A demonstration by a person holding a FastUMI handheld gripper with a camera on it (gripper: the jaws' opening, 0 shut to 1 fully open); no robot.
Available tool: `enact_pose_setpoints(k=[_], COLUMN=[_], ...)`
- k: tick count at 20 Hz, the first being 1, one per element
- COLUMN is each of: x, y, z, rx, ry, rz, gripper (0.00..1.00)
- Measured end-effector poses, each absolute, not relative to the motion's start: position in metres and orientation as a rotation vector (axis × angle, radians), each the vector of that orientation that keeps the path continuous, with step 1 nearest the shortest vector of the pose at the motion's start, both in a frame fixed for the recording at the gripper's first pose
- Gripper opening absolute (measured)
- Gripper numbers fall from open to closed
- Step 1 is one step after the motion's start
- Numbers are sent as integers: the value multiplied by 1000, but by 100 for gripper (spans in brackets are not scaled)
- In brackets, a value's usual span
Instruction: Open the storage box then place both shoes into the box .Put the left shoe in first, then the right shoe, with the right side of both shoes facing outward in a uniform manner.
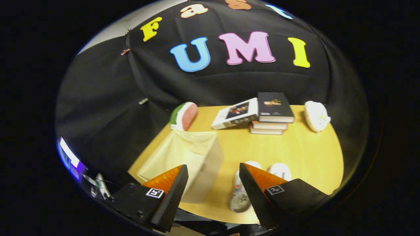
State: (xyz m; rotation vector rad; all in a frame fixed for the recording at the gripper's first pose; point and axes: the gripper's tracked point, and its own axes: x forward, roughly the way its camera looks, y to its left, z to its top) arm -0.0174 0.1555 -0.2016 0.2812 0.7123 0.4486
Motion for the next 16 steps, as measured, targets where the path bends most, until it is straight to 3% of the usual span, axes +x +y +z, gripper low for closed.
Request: enact_pose_setpoints(k=[3,8,14,16], x=[-28,-58,-34,-20], y=[126,117,136,144], z=[-250,-324,-396,-411], rx=[211,139,81,102], ry=[799,955,983,979], rz=[389,395,360,320], gripper=[92,73,63,48])
